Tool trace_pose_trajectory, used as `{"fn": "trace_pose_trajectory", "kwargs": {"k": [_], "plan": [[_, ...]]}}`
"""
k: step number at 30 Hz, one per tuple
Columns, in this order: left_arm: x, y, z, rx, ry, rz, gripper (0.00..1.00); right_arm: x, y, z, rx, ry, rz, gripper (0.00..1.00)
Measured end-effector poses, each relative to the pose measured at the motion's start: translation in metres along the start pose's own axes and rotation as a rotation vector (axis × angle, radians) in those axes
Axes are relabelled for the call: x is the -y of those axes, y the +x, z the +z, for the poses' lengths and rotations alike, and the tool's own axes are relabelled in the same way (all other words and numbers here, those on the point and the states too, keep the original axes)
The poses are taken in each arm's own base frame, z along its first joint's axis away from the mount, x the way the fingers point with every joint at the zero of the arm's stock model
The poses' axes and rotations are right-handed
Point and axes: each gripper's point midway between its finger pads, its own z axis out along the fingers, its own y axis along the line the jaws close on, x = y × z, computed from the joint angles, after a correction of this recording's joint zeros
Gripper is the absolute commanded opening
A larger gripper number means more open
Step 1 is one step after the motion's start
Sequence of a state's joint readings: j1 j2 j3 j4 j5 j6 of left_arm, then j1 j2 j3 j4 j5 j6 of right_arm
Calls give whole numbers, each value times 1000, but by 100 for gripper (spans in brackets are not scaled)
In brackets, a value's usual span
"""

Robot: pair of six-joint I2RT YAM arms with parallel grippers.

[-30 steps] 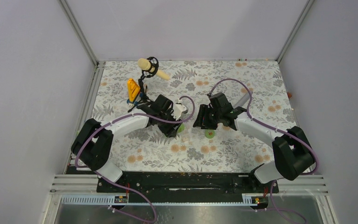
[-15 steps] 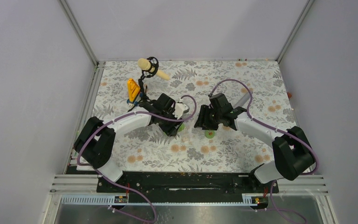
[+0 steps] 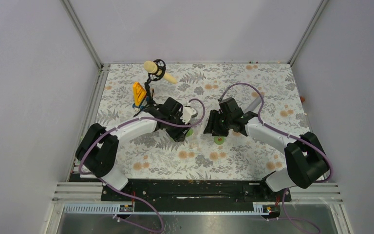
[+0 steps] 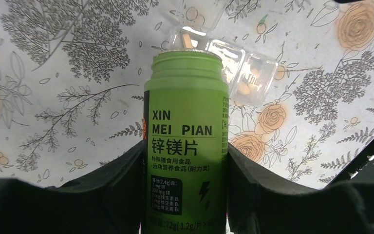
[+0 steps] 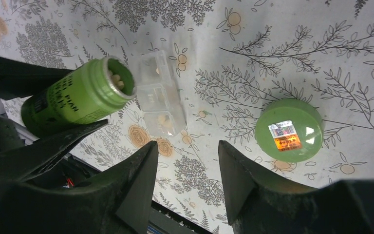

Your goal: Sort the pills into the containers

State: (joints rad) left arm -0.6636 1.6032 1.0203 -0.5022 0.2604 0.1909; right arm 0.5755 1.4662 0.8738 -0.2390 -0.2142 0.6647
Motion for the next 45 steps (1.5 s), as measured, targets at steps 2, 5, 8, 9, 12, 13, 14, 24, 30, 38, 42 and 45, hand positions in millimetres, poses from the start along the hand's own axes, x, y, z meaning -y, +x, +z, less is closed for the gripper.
{"fn": "trace_pose_trajectory", "kwargs": {"k": [2,5,8,9,12,13,14,24,30,38,42,45], "plan": [[1,-4,-5,29,-5,10,0,2,0,0,3,11,2,56],[3,-8,-18,80,-13,33,0,4,0,-2,5,17,8,56],[8,-12,-32,143,-17,60,0,5,-2,-6,17,19,14,57],[9,-14,-38,168,-19,69,0,6,-2,-7,22,21,16,57],[15,-19,-58,257,-30,98,0,11,-5,-11,38,36,22,57],[17,-21,-65,288,-36,107,0,13,-5,-12,40,44,25,57],[18,-24,-73,315,-42,114,0,15,-5,-13,41,51,26,57],[35,-79,-183,724,-140,210,0,41,-1,-23,38,162,25,61],[45,-113,-264,1047,-210,209,0,57,5,-27,20,232,3,71],[56,-143,-354,1510,-194,99,0,50,7,-25,-3,185,-56,73],[60,-152,-377,1641,-157,63,0,21,-1,-11,-18,71,-100,72],[64,-160,-385,1699,-115,63,0,0,-10,6,-29,2,-124,70]]}}
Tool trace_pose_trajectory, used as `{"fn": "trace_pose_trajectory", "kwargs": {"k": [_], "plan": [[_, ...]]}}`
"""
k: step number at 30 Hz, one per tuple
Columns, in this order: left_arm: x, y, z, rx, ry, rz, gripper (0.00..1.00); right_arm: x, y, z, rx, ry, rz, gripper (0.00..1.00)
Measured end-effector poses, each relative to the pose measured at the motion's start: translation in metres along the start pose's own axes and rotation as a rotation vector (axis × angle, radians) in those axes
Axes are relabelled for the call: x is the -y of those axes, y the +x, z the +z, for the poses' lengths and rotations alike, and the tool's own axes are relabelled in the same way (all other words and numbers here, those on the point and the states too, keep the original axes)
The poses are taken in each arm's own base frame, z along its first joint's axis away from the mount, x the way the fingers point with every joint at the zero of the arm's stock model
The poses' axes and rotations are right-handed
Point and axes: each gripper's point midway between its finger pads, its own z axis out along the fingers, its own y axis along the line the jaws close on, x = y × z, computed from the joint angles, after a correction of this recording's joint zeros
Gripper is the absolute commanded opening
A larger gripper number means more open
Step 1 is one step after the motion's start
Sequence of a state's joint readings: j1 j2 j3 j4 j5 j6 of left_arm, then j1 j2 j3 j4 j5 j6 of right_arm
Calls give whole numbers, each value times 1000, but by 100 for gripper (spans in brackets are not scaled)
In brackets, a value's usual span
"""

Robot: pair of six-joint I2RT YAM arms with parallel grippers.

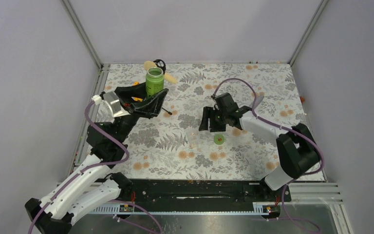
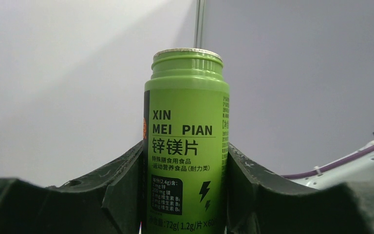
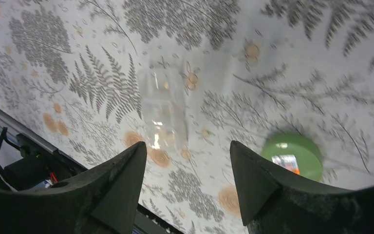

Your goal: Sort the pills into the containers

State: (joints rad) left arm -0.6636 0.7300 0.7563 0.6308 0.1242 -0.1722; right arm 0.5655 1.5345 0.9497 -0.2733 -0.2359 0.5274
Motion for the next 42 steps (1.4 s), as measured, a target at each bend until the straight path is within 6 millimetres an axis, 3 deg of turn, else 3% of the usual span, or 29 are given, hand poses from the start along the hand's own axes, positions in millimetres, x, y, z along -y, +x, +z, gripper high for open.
{"fn": "trace_pose_trajectory", "kwargs": {"k": [8,13,19,26,31,42], "plan": [[3,13,1,-8,25,-21,0,-18,-20,44,-14,-83,0,53],[5,13,0,-8,34,-22,0,-22,-20,59,-43,-113,-4,42],[5,14,0,-12,36,-21,0,-25,-17,63,-67,-141,-36,31],[4,19,-1,-31,32,-23,0,-23,-11,61,-93,-151,-81,31],[4,22,-2,-45,33,-25,0,-19,-6,60,-111,-144,-110,12],[4,30,-4,-75,35,-30,0,-16,-6,60,-110,-139,-155,6]]}}
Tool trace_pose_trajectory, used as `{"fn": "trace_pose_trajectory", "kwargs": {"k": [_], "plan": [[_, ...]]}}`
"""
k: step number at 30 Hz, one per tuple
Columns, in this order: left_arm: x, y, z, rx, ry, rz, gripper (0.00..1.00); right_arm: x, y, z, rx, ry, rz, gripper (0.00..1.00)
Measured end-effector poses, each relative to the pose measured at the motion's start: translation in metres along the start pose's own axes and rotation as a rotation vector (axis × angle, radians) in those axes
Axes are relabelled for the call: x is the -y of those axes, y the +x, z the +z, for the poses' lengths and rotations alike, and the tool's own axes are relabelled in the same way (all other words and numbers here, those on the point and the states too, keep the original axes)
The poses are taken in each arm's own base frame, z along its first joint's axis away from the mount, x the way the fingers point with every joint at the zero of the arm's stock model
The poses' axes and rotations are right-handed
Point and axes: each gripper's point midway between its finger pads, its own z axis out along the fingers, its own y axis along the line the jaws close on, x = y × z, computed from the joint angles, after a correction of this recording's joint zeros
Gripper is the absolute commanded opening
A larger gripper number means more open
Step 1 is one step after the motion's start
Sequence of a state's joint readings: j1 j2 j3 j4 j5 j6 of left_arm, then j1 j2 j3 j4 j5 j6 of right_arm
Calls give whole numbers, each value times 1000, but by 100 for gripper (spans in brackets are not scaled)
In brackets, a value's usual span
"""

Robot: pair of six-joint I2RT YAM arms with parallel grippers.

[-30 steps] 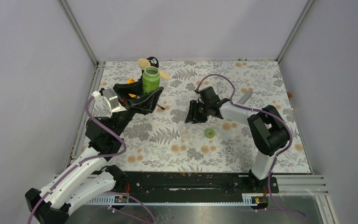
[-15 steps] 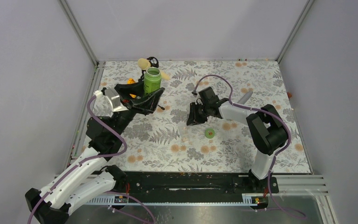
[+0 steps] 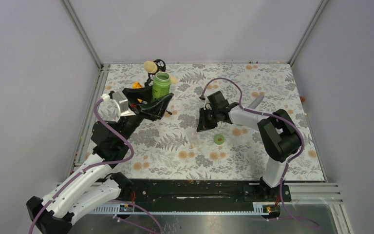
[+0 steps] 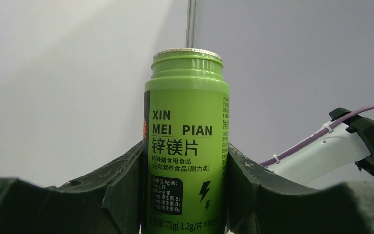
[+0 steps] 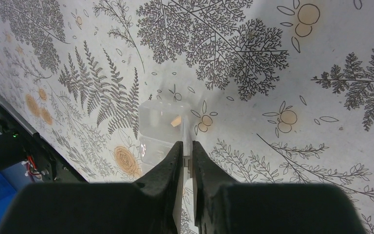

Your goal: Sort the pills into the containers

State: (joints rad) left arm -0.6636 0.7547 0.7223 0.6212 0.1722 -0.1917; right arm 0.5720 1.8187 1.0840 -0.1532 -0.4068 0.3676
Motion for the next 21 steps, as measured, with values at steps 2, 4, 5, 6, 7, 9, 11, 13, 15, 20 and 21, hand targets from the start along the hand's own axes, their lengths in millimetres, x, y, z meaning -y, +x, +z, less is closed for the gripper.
{"fn": "trace_pose_trajectory", "kwargs": {"k": [2,4,5,6,7,9,11,13,15,20,21], "plan": [[0,0,0,-2,3,0,0,0,0,-1,3,4,-13,6],[1,0,0,-2,4,0,0,-1,-1,-5,10,13,-32,6],[1,1,0,-2,5,0,0,-2,-2,-7,16,15,-41,6],[1,1,0,-3,6,0,0,-4,-3,-10,25,18,-53,6],[1,1,0,-3,7,0,0,-5,-4,-14,39,24,-66,6],[1,1,0,-3,8,-1,0,-8,-7,-22,63,28,-88,6],[1,1,0,-5,9,-1,0,-11,-10,-30,90,32,-107,6],[1,3,0,-9,10,-1,0,-14,-12,-36,106,29,-123,6],[1,5,1,-14,12,-2,0,-15,-12,-39,111,26,-138,6],[1,9,2,-24,15,-4,0,-12,-3,-38,95,29,-160,7],[1,9,2,-24,15,-4,0,-11,-2,-37,90,31,-162,8]]}}
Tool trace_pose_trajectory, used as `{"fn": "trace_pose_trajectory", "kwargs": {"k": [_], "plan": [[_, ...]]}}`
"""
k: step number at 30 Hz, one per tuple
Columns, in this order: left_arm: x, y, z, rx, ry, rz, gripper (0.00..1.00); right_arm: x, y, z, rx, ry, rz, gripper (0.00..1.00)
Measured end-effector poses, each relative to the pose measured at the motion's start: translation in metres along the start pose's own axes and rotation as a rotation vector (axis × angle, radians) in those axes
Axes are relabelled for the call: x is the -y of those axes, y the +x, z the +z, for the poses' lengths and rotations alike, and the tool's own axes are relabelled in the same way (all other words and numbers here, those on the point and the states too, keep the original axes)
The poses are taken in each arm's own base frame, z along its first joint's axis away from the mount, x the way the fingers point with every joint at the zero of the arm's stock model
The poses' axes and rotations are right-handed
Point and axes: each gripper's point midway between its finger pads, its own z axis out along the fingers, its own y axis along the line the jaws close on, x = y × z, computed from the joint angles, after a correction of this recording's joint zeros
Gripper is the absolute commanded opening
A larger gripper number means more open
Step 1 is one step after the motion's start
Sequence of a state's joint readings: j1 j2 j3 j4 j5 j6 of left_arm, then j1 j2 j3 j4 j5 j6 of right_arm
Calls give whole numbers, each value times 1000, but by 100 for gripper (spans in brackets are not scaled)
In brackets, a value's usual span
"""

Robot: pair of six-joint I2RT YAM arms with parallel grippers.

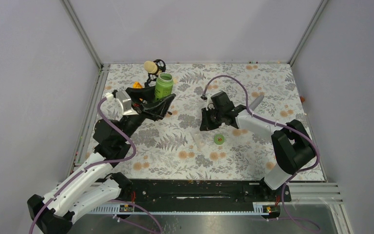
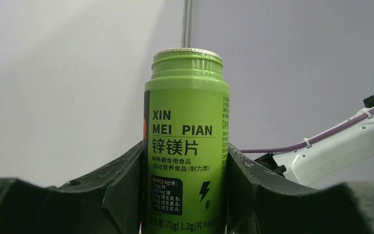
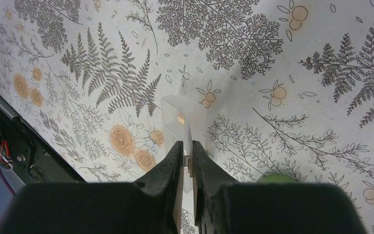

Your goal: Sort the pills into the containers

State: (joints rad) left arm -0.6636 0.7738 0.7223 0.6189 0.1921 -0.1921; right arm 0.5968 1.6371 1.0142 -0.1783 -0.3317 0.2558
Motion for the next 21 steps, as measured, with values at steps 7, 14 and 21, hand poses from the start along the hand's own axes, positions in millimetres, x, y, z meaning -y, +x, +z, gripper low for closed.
{"fn": "trace_pose_trajectory", "kwargs": {"k": [7,14,21], "plan": [[1,0,0,-2,3,0,0,4,8,3,-35,10,5,19],[0,4,-2,-18,-1,3,0,11,17,13,-101,45,58,46],[-1,7,-4,-36,-4,9,0,19,13,6,-83,123,100,66]]}}
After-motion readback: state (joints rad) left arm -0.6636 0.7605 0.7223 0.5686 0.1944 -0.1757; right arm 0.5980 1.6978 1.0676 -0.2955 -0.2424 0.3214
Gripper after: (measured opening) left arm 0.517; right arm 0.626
